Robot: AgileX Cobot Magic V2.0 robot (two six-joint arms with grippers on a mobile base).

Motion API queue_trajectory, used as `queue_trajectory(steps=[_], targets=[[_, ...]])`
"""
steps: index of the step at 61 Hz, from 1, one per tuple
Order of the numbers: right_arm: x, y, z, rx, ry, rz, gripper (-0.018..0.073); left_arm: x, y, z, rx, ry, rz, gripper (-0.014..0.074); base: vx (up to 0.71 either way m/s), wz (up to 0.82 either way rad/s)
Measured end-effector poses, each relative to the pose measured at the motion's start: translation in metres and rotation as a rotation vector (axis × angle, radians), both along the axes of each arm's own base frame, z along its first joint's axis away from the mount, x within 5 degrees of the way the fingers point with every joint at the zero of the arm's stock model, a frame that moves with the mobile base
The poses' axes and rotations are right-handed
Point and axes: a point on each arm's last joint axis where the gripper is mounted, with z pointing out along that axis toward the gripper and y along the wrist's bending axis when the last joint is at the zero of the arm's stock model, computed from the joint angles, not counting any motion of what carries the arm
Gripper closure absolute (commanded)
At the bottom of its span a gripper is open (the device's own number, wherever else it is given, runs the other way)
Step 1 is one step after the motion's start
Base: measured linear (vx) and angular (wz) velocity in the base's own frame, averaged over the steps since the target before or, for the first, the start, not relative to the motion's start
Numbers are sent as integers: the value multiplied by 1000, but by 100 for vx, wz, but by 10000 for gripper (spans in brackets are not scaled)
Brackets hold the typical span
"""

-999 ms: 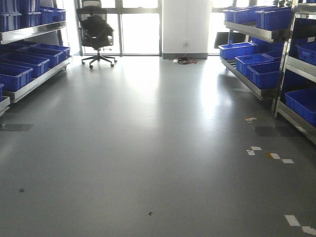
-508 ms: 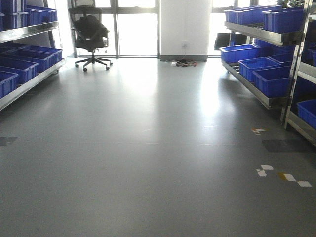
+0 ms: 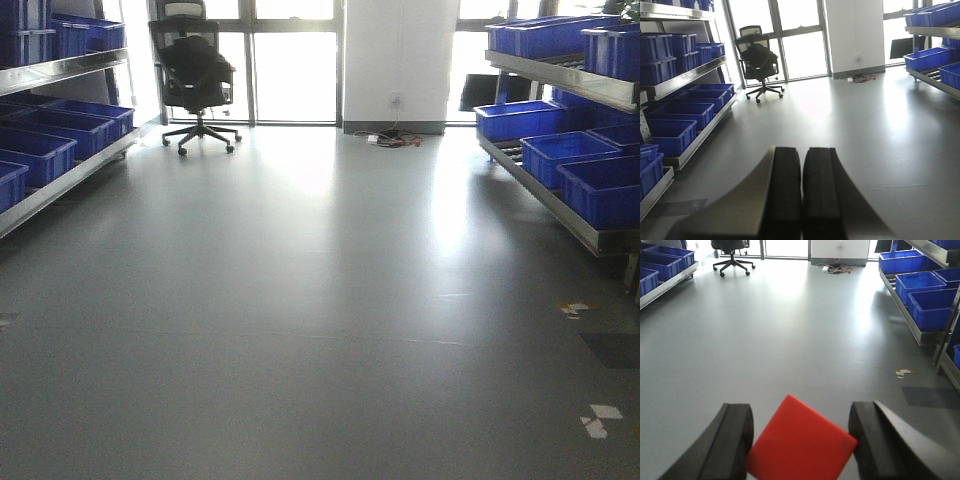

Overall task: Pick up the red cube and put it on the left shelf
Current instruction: 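Drive the base across the floor holding the red cube in the right gripper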

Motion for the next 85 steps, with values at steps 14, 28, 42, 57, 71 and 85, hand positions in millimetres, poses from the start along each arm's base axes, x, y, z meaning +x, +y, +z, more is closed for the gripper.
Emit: queue_trajectory(steps=[14, 28, 42, 57, 71, 85], targets=[[0, 0, 0, 0, 0, 0, 501, 0, 0, 0, 0, 0, 0, 491, 61, 11], [0, 0, 0, 0, 0, 0, 501, 0, 0, 0, 0, 0, 0, 491, 60, 23], [0, 0, 0, 0, 0, 0, 501, 0, 0, 0, 0, 0, 0, 491, 59, 38], [0, 0, 0, 0, 0, 0, 501, 0, 0, 0, 0, 0, 0, 491, 58, 45], [0, 0, 0, 0, 0, 0, 501, 0, 0, 0, 0, 0, 0, 491, 55, 42], [0, 0, 0, 0, 0, 0, 501, 0, 0, 0, 0, 0, 0, 491, 52, 43]])
